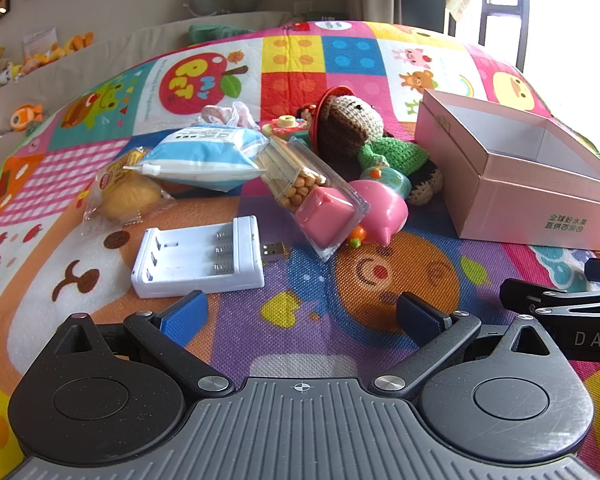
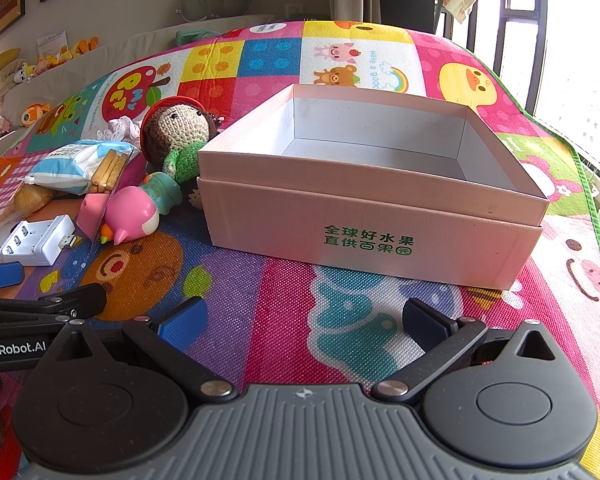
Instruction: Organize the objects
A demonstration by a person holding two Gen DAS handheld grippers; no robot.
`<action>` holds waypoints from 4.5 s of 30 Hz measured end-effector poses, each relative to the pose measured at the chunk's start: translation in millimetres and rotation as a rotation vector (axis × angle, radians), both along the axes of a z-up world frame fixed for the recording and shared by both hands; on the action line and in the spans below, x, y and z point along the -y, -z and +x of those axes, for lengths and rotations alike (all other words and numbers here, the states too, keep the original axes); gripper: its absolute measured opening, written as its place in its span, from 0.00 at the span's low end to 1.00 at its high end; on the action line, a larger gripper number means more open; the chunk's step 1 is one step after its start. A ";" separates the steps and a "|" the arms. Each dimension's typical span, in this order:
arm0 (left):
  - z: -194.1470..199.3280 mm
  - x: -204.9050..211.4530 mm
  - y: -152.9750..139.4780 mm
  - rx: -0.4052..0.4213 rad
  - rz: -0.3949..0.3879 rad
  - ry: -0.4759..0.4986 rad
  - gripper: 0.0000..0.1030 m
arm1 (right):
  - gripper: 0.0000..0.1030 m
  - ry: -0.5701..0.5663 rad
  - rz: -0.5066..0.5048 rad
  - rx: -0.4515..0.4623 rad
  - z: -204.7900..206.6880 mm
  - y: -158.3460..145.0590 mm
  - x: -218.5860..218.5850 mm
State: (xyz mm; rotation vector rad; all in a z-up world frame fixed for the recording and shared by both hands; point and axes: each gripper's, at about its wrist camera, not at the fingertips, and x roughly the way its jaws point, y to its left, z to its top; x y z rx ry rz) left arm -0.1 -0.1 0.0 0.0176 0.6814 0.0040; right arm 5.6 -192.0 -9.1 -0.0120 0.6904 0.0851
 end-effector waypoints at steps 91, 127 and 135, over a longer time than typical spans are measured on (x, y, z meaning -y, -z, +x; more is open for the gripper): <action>43.4 -152.4 -19.7 0.011 -0.199 -0.073 0.57 | 1.00 -0.306 -0.040 0.013 9.3 -58.2 -41.5; -77.1 -123.3 -59.5 -0.001 -0.197 0.122 0.57 | 0.50 -0.701 0.014 -0.130 25.0 -100.3 -127.8; -5.1 4.2 -106.5 0.102 -0.234 0.362 0.57 | 0.50 -0.390 -0.029 0.056 -63.9 -114.9 38.1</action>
